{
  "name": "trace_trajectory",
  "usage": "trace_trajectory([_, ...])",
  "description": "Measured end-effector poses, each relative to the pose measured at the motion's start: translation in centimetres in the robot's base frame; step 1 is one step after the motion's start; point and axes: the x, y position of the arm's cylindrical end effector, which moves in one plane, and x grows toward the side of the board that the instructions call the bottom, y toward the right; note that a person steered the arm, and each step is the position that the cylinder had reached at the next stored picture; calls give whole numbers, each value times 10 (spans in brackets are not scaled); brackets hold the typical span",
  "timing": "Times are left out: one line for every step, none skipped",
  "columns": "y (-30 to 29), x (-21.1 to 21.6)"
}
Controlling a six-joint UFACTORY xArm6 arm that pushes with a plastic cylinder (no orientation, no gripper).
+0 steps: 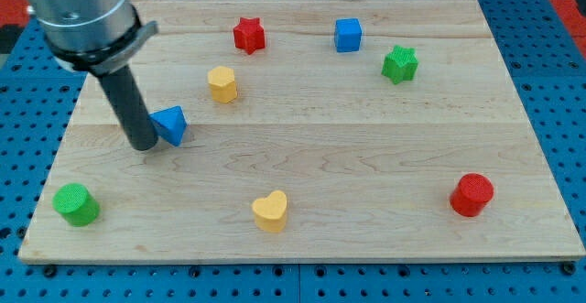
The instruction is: Move the yellow hexagon diagonally to the green star
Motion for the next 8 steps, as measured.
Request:
trace_trajectory([54,-29])
trace_trajectory([118,-46])
trace_trajectory([164,-29])
trace_trajectory([228,-41])
trace_trajectory([214,-111])
trace_trajectory([147,-108])
trace_trajectory([84,-108])
trace_trajectory([66,-100])
